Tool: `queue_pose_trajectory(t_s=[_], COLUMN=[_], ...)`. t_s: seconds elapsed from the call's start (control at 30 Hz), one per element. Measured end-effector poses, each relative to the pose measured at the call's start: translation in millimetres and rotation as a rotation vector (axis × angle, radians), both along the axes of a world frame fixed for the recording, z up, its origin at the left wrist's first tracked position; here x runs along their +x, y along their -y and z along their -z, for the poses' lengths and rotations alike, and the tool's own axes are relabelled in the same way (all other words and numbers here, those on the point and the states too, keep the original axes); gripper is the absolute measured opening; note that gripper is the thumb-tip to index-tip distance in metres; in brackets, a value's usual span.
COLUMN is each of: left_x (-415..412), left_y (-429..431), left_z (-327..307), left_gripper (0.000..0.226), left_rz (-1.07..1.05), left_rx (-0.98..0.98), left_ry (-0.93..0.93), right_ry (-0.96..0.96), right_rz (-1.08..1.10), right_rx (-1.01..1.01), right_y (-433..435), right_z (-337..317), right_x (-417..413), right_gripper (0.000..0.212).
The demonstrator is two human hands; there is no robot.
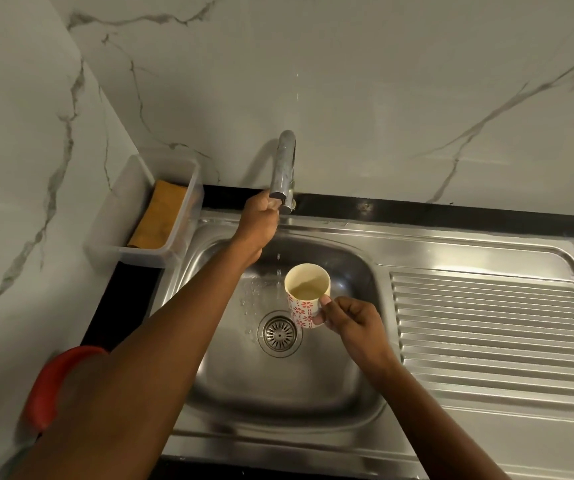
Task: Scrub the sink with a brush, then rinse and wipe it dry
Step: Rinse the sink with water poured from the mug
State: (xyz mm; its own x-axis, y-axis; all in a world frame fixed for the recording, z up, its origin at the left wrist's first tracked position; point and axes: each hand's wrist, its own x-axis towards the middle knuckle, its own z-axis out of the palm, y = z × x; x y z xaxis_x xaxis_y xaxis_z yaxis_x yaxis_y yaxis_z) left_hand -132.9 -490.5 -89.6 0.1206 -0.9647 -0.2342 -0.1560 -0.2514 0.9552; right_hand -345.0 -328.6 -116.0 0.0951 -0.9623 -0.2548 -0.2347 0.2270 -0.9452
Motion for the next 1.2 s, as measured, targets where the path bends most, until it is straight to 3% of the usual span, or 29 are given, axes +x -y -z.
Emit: queue_pose_trajectory(t_s=[0.23,0.4,0.6,0.87,1.2], left_x=[14,47,96,156,194], left_y=[-41,-100,-174,-218,-250], left_z=[-20,-37,-61,-78,-64], left_gripper=[0.051,0.027,0.016,0.023,0.02], left_rz=[0.055,-0.131,-0.356,-0.611,-0.692], left_rx=[-0.026,-0.106,-0.135,-0.212,-0.129], left_ry=[0.067,0.174,0.199,0.299,0.295], right_ry=[0.063,0.171,0.267,0.318,0.349], right_rz=[-0.026,-0.059,-0.205,-0.385,-0.438], right_rx=[-0.048,-0.066,-0.06,-0.032,0.06], right_y=[3,11,22,21,14], right_z=[-16,-30,-34,-33,-5], right_x=[12,46,113,207,275], right_gripper=[0.041,0.037,0.04,0.036,0.028])
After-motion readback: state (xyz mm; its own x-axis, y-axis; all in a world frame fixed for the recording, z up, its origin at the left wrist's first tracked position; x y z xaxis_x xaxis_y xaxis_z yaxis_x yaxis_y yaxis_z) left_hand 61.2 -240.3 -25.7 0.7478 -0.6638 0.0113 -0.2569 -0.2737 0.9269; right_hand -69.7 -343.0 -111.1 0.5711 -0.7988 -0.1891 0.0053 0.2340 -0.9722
